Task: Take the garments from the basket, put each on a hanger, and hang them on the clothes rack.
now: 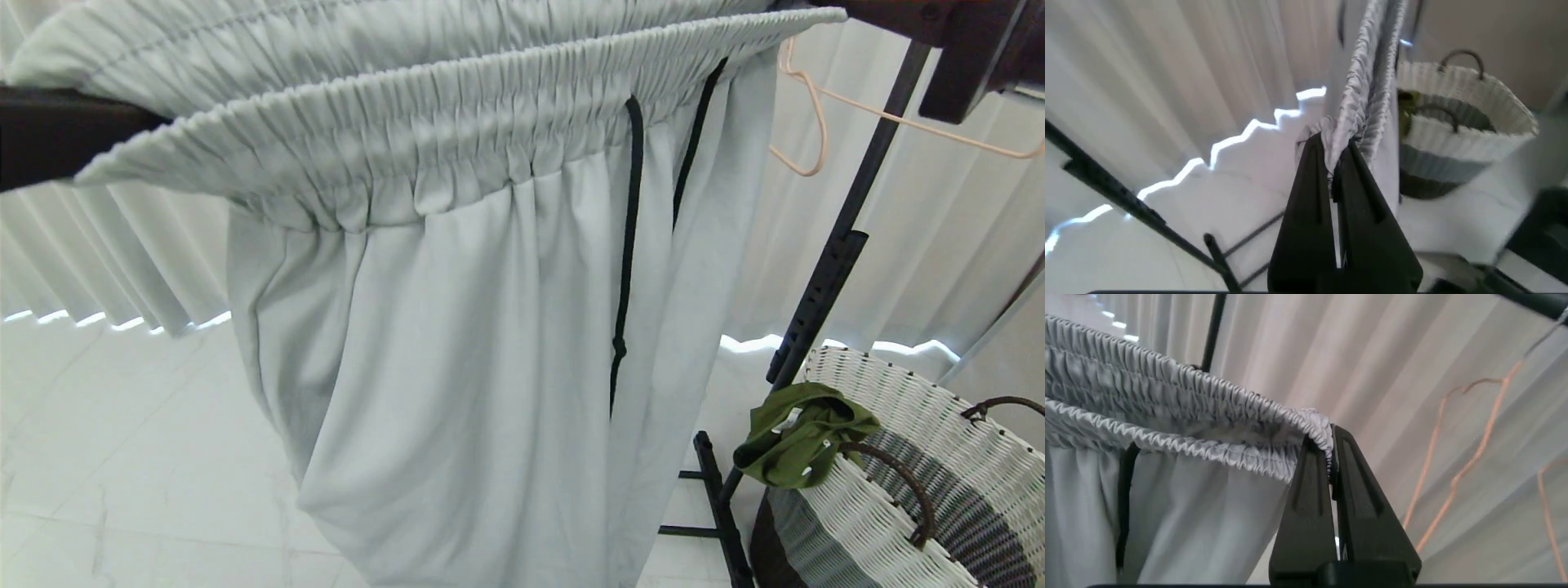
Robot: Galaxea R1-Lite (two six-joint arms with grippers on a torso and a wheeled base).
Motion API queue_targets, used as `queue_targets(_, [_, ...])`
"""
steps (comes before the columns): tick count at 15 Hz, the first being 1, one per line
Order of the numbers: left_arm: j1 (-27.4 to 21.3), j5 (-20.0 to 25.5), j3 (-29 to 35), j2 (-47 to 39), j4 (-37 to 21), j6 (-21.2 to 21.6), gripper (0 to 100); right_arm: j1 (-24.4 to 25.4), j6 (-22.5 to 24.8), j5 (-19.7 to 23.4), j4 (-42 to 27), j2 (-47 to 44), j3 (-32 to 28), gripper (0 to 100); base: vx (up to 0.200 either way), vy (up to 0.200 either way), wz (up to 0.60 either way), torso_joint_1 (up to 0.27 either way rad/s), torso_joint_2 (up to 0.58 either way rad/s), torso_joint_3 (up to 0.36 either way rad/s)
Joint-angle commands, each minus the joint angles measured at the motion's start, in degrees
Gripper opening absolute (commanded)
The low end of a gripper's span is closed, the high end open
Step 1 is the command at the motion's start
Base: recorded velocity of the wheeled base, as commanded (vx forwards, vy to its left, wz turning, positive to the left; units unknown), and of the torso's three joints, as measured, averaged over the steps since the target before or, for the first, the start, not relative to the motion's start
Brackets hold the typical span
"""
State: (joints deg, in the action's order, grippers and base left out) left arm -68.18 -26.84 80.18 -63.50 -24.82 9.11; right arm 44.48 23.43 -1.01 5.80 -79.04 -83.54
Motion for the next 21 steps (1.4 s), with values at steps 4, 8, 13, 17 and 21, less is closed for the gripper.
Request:
queue_targets(4, [14.74,-0.14,-4.42,-12.17,22.89,4.34,0,-3.0,-0.05,-2.06,-2.37,6.89,8.66,0,0.0,0.0,0.0,0.0,0.0,0.0])
queue_targets(8, [15.01,-2.07,-5.56,-14.72,31.41,8.21,0,-2.82,0.04,-2.68,-2.29,10.49,12.53,0,0.0,0.0,0.0,0.0,0.0,0.0])
queue_targets(13, [15.01,-1.98,-4.5,-15.16,31.85,9.44,0,-2.82,0.04,-3.29,-2.64,10.31,10.94,0,0.0,0.0,0.0,0.0,0.0,0.0])
queue_targets(17, [15.01,-1.98,-4.15,-15.16,31.85,9.44,0,-2.74,0.12,-4.96,-2.73,10.75,11.03,0,0.0,0.0,0.0,0.0,0.0,0.0])
queue_targets(21, [15.01,-2.07,-4.06,-15.25,31.85,9.35,0,-2.74,1.71,-4.7,-4.84,12.77,11.74,100,0.0,0.0,0.0,0.0,0.0,0.0])
